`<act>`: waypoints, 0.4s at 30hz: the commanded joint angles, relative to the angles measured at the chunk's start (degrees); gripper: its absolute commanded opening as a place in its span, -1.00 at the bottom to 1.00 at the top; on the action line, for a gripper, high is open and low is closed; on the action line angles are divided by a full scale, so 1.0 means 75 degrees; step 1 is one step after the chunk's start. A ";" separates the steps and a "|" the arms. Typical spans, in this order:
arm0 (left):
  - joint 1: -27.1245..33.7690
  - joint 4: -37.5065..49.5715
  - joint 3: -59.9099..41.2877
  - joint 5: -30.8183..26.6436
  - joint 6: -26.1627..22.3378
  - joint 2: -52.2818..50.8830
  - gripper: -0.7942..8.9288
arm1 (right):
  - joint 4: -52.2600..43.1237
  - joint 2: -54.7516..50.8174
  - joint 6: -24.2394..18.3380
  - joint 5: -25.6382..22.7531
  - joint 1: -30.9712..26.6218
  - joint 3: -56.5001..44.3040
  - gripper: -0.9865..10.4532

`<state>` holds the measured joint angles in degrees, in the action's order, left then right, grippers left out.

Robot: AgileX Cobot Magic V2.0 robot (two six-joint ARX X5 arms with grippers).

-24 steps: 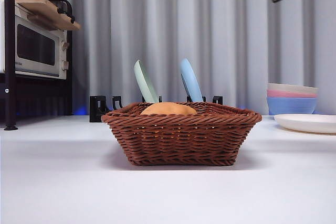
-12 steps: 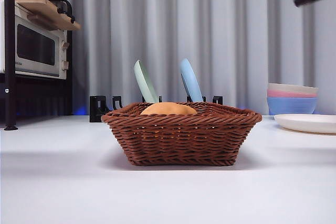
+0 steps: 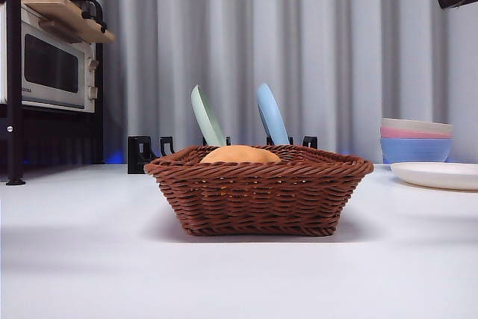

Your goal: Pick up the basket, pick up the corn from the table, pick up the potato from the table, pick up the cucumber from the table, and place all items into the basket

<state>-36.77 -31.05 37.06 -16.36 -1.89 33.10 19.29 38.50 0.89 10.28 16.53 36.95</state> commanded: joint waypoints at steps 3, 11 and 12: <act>0.0017 -0.0015 -0.0038 -0.0012 0.0082 0.0117 -0.84 | -0.0047 -0.0015 0.0099 -0.0023 0.0009 -0.0041 -0.82; 0.0017 -0.0157 -0.0038 -0.0012 0.0017 0.0032 -0.84 | -0.0047 -0.0006 0.0099 -0.0023 0.0009 -0.0041 -0.82; 0.0061 -0.0213 -0.0038 -0.0096 -0.0213 -0.0131 -0.84 | -0.0047 -0.0006 0.0099 -0.0023 0.0009 -0.0041 -0.82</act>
<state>-36.62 -32.73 37.06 -16.58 -2.15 33.19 19.29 38.50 1.08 10.28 16.53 36.95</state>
